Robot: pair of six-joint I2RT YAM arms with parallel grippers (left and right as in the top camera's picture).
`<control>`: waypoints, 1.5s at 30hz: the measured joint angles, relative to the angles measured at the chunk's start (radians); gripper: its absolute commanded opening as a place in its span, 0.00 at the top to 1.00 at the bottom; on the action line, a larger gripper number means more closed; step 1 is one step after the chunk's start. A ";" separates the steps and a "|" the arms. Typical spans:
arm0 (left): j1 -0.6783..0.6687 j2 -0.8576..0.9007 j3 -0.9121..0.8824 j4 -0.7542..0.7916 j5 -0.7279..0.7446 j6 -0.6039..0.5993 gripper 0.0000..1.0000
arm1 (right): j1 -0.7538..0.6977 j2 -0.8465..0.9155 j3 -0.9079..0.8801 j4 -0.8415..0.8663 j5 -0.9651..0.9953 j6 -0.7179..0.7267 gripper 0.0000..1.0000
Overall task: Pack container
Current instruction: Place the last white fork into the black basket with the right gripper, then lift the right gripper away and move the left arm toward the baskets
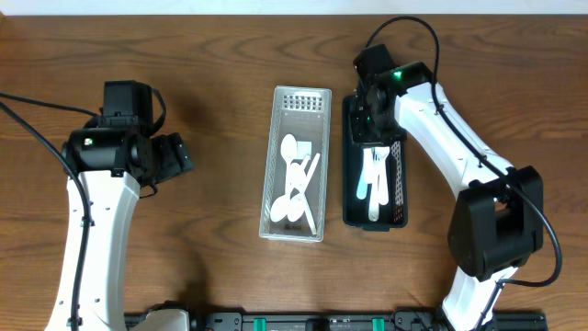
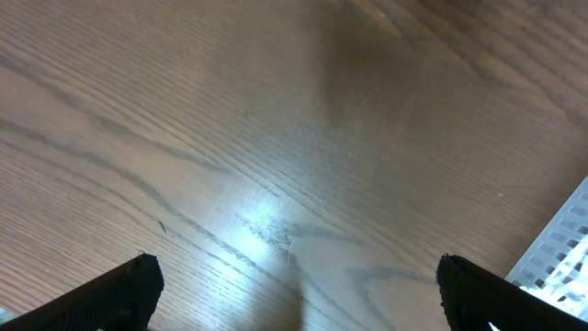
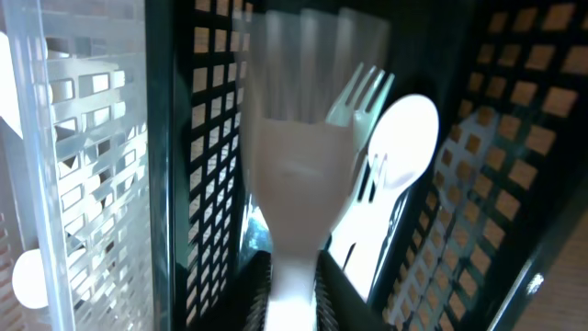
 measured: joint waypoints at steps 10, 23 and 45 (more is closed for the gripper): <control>0.000 0.000 -0.005 0.000 0.000 0.000 0.02 | -0.049 -0.042 0.061 -0.062 0.000 -0.001 0.82; -0.021 -0.091 -0.005 0.000 0.000 0.007 0.02 | -0.340 -0.269 0.046 -0.138 0.039 -0.048 0.83; -0.061 -0.462 -0.005 0.000 0.000 0.030 0.02 | -0.328 -0.253 -0.406 0.158 -0.078 -0.229 0.83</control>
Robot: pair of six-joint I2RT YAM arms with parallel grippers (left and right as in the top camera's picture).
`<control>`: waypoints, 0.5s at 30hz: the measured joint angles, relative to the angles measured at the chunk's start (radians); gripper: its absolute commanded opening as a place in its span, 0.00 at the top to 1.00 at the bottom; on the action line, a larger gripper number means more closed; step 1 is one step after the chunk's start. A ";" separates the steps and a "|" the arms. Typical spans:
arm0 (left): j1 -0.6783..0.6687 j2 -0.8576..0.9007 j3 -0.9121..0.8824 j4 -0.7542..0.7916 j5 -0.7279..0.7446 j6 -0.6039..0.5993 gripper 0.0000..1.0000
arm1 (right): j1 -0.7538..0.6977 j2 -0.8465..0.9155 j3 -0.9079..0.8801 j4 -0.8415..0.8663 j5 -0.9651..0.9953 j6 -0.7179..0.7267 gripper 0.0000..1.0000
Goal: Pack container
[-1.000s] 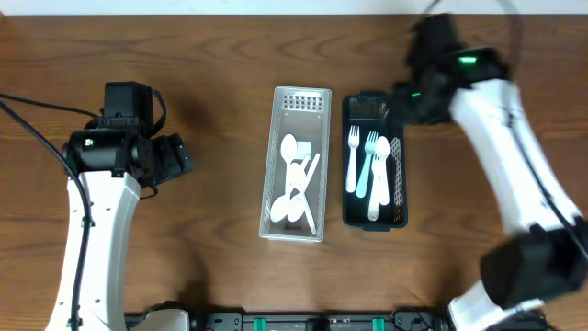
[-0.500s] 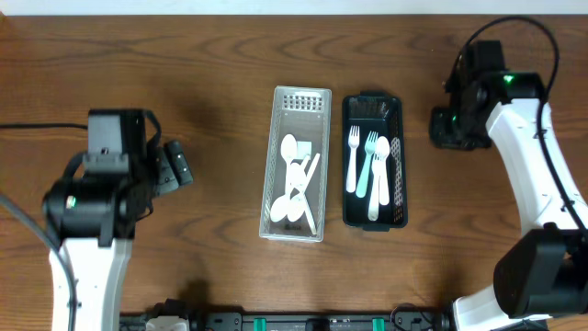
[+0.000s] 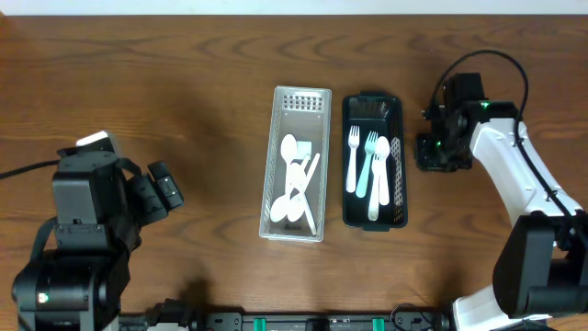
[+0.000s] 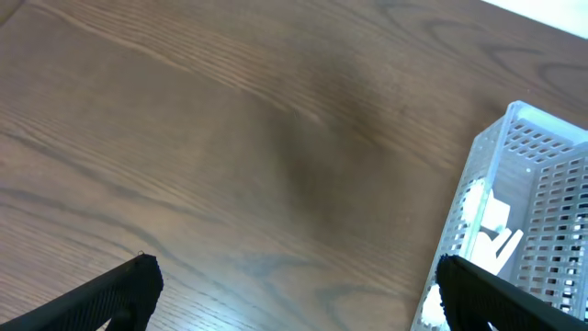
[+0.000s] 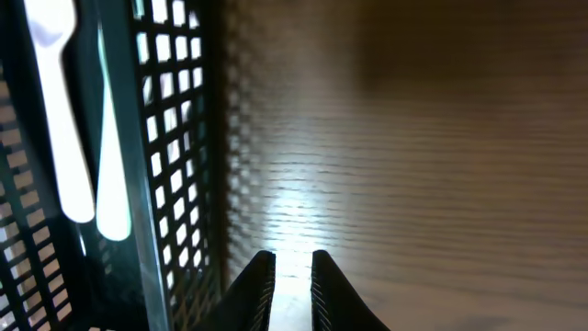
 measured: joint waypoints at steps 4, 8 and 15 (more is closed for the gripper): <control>0.000 -0.002 0.000 0.000 0.000 0.000 0.02 | 0.015 0.000 -0.051 0.040 -0.052 -0.028 0.83; 0.000 -0.002 0.000 0.000 0.000 0.003 0.02 | 0.034 0.000 -0.077 0.070 -0.097 -0.055 0.83; 0.000 -0.002 0.000 0.000 0.000 0.003 0.02 | 0.044 0.000 -0.080 0.105 -0.174 -0.104 0.83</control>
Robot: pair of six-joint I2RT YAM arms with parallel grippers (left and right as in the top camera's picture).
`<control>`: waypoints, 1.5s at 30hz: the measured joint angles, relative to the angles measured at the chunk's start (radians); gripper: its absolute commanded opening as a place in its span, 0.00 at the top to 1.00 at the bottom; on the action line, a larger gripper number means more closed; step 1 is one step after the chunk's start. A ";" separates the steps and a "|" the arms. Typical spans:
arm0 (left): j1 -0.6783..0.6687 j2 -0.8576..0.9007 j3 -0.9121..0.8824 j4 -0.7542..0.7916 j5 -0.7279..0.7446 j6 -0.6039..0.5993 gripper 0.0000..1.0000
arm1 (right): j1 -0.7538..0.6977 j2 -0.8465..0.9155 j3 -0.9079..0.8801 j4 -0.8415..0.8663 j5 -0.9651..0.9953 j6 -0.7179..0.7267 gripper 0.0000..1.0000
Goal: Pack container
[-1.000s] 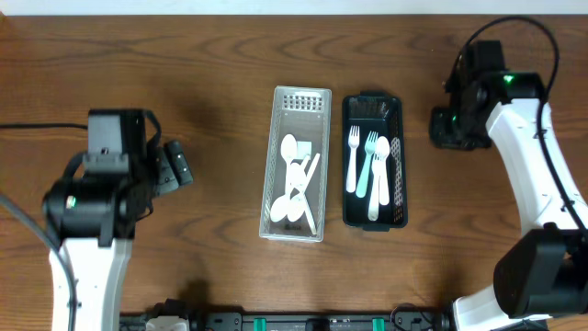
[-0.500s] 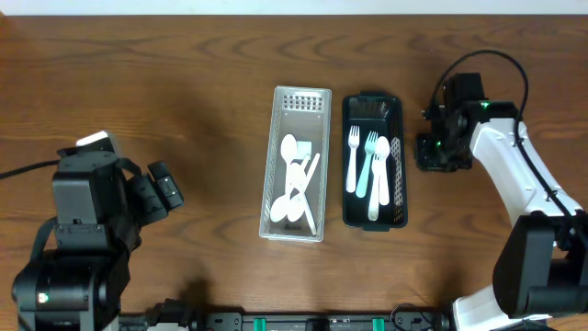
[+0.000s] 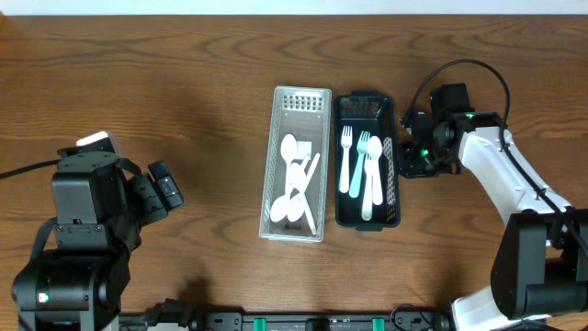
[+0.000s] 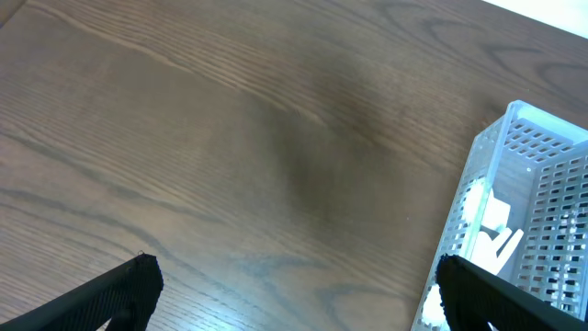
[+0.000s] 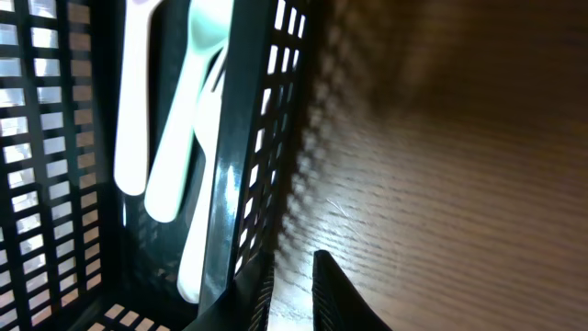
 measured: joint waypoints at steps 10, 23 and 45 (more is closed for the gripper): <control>0.000 0.000 0.000 0.000 0.000 0.000 0.02 | 0.002 0.000 0.000 0.015 -0.079 -0.037 0.82; 0.000 0.000 0.000 0.000 0.000 0.000 0.02 | 0.002 0.000 0.000 0.034 -0.129 -0.061 0.78; 0.000 0.105 -0.002 0.262 -0.001 0.084 0.02 | -0.002 0.000 0.172 0.427 0.487 -0.010 0.01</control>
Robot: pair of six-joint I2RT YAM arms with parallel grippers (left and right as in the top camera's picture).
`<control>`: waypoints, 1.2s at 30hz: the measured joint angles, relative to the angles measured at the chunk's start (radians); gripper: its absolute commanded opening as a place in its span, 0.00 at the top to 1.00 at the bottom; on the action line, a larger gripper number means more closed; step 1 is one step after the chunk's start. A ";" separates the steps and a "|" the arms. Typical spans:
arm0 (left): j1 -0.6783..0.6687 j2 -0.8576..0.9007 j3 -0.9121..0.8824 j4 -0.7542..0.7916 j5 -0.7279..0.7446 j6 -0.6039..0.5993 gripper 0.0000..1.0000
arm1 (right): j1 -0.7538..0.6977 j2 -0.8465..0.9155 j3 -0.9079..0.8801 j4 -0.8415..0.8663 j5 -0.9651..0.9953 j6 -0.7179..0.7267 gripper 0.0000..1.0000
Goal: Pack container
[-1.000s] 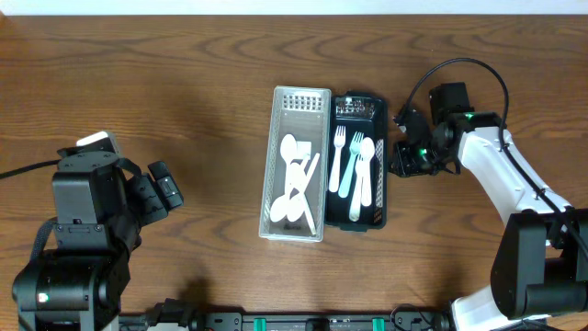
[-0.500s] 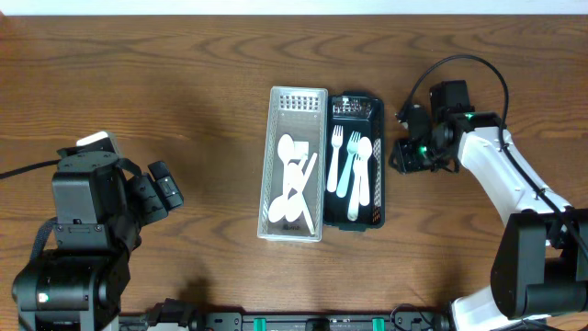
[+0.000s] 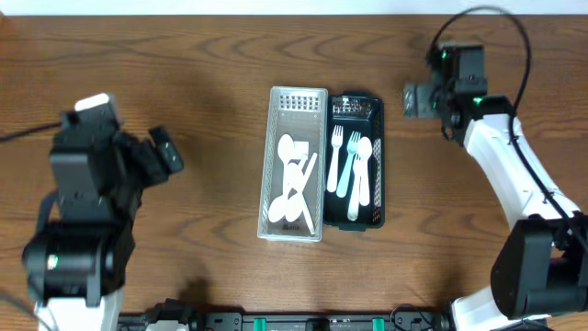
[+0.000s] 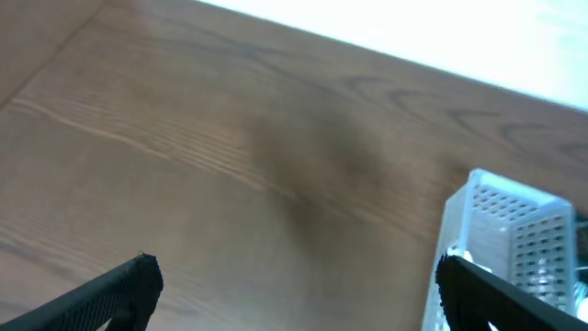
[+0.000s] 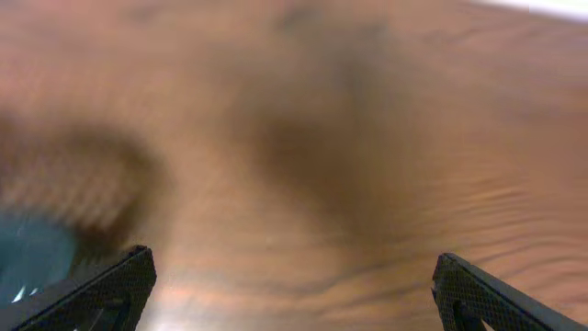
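Observation:
A black mesh basket (image 3: 376, 198) holds two forks (image 3: 337, 158) and a spoon (image 3: 364, 170), all pale plastic. Its left wall rests against a clear perforated basket (image 3: 299, 99) that holds several white spoons (image 3: 292, 175). My right gripper (image 3: 418, 99) is open behind and to the right of the black basket; in the right wrist view the gripper (image 5: 294, 294) has only blurred table between its fingers (image 5: 119, 287). My left gripper (image 3: 167, 152) is open far to the left; in the left wrist view the gripper (image 4: 294, 294) faces bare wood, with the clear basket (image 4: 510, 234) at the right.
Brown wooden table (image 3: 202, 64) all around. The table's pale back edge (image 4: 386, 28) runs along the top of the left wrist view. A black cable (image 3: 491, 18) arcs above the right arm.
The black basket has shifted left and now touches the clear basket. My right gripper was shut against its right wall and is now open, farther back and right. The left arm moved back slightly.
My right gripper was shut on a white fork inside the black basket. Then the fork lay in the basket and the gripper stood shut on the table to its right. It then pressed the basket's right wall, and the basket now sits against the clear one.

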 measured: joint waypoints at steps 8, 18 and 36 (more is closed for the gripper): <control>-0.006 0.145 -0.006 -0.045 0.000 0.071 0.02 | -0.083 -0.023 0.020 -0.110 0.083 -0.007 0.01; -0.084 -0.103 -0.039 -0.044 0.000 0.112 0.02 | -0.205 -0.394 0.019 -0.314 -0.043 0.002 0.01; -0.182 -0.869 -0.521 -0.229 -0.061 0.153 0.02 | -0.076 -1.094 -0.501 -0.678 -0.073 0.166 0.01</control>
